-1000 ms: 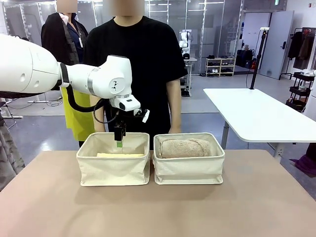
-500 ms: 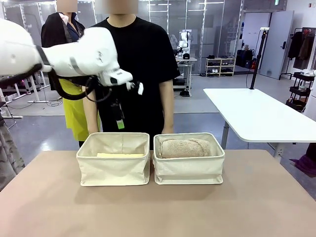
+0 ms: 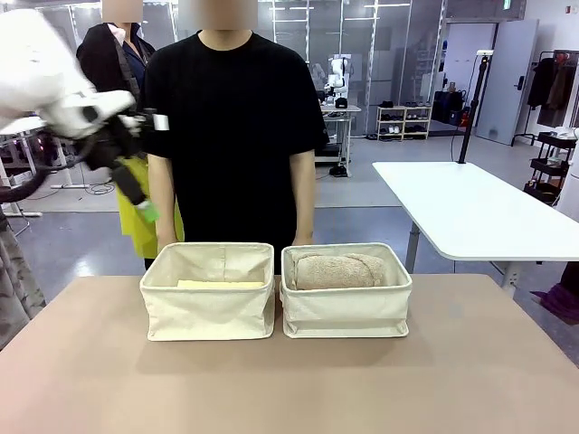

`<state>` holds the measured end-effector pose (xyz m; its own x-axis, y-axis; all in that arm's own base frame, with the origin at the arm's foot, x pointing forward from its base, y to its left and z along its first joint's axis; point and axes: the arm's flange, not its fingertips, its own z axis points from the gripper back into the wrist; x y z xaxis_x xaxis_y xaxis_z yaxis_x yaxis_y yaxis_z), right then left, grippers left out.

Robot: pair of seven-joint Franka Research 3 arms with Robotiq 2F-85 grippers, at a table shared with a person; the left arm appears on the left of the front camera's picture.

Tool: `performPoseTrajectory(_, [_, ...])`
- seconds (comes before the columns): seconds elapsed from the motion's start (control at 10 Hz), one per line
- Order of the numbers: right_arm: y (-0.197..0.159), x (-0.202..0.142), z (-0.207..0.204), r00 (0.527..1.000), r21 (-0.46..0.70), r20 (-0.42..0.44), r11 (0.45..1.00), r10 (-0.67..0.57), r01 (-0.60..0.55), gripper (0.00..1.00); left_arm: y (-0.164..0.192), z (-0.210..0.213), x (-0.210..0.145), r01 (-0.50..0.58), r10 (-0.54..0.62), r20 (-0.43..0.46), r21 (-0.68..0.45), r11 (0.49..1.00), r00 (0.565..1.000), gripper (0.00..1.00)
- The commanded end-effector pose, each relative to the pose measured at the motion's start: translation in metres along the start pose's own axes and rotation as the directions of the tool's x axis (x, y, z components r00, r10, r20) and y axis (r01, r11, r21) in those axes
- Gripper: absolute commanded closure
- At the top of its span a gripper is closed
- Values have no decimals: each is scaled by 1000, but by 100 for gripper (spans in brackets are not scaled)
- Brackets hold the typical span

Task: Divide the towels into two baskets.
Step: Pick up one hotel-folded towel from the bottom of the table and place it in the Fabric basket indicated by the person.

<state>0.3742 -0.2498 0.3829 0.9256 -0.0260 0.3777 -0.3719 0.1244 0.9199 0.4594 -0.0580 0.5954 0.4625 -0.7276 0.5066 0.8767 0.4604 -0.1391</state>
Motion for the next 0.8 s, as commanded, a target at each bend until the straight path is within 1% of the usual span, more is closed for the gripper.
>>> performPoseTrajectory(0.0, [3, -1, -2, 1000, 1, 3, 1000, 6, -6, 0, -7, 27, -66, -43, 55, 145, -82, 996, 988, 0])
performPoseTrajectory(0.1, [3, -1, -2, 1000, 1, 3, 1000, 6, -6, 0, 3, 49, -99, -83, 112, 178, -162, 983, 978, 0])
performPoseTrajectory(0.2, [3, -1, -2, 1000, 1, 3, 1000, 6, -6, 0, 15, 69, -136, -84, 131, 182, -248, 965, 975, 0])
performPoseTrajectory(0.3, [3, -1, -2, 1000, 1, 3, 1000, 6, -6, 0, 30, 85, -177, -54, 129, 223, -312, 948, 966, 0])
performPoseTrajectory(0.4, [3, -1, -2, 1000, 1, 3, 1000, 6, -6, 0, 50, 89, -219, -104, 202, 231, -376, 921, 952, 0])
performPoseTrajectory(0.5, [3, -1, -2, 1000, 1, 3, 1000, 6, -6, 0, 66, 90, -245, -155, 267, 215, -429, 890, 939, 0])
performPoseTrajectory(0.6, [3, -1, -2, 1000, 1, 3, 1000, 6, -6, 0, 81, 89, -267, -163, 318, 285, -458, 874, 904, 0])
performPoseTrajectory(0.7, [3, -1, -2, 1000, 1, 3, 1000, 6, -6, 0, 94, 80, -288, -183, 377, 325, -497, 848, 867, 0])
